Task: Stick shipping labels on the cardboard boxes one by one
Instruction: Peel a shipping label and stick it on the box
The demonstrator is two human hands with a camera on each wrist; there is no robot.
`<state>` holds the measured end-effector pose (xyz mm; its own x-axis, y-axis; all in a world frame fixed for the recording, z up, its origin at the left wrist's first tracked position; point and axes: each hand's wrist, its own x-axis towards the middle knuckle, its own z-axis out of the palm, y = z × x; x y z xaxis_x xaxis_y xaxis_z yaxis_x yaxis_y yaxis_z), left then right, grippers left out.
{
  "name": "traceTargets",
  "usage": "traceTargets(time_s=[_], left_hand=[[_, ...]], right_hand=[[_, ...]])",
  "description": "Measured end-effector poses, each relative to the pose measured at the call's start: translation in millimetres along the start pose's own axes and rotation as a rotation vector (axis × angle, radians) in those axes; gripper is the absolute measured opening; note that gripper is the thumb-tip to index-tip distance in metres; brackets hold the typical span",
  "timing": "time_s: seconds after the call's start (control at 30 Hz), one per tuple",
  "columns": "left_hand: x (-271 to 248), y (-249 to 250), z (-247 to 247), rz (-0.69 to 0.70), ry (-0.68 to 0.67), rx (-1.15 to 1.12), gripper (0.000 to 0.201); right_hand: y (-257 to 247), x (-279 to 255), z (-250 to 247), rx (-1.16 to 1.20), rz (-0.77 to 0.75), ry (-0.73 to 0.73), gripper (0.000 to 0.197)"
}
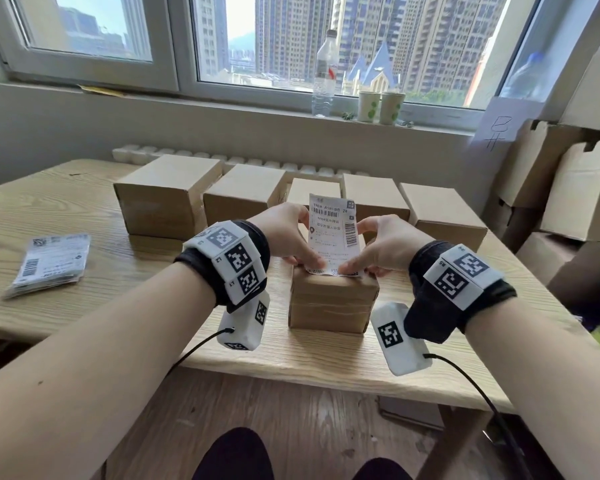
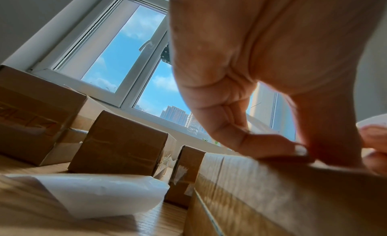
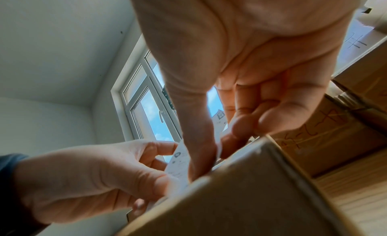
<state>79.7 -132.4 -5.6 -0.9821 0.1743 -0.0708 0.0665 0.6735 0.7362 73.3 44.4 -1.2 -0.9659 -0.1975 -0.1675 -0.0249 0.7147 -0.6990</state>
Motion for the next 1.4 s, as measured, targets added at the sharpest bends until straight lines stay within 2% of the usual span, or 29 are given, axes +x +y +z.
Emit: traceTargets(time_s=[0.07,0.17,0.3,0.47,0.6,0.7,0.77,0.93,1.03,1.1,1.17,1.23,1.4], left_hand=[[1,-2,0,-0.009,0.015,0.059,0.056],[3,-8,0,-0.054,0.030,0.153,0.074],[5,-9,2,-0.076,-0.021,0.174,0.094],[6,-10,-3,-0.106,-0.161,0.124,0.095],[4,-7,-7,-0.127,-0.203,0.135,0.103],[4,-3,-7,-0.117,-0.196,0.141,0.107],[4,-1,-9,-0.113,-0.183,0.175,0.117],[7,-1,-10,-0.144,-0.144,0.282,0.135],[9,-2,-11,-0.109,-0.142,0.415,0.129],[12,-1,-13,-0.104,-0.189,0.471,0.119],[14,0,-16,-0.114,-0.263,0.513,0.118],[16,0,-17,-0.131,-0.321,0.540,0.125],[23,-3,-19,-0.158,-0.373,0.524,0.124]], right_hand=[[2,0,1,-0.005,0.007,0.004,0.083],[4,-3,2,-0.014,0.015,0.004,0.105],[3,-3,4,-0.063,0.002,-0.012,0.121],[10,5,-3,0.032,0.063,-0.097,0.112],[13,4,-9,0.085,0.048,-0.140,0.103],[12,3,-11,0.067,0.020,-0.146,0.101],[9,4,-12,0.008,-0.008,-0.135,0.102],[4,12,-11,-0.179,-0.117,-0.037,0.105],[2,16,-8,-0.207,-0.149,-0.084,0.080],[0,18,-6,-0.248,-0.158,-0.133,0.066],[1,21,-5,-0.301,-0.146,-0.152,0.065],[2,24,-5,-0.303,-0.121,-0.139,0.070],[11,31,3,-0.268,-0.109,-0.051,0.074]])
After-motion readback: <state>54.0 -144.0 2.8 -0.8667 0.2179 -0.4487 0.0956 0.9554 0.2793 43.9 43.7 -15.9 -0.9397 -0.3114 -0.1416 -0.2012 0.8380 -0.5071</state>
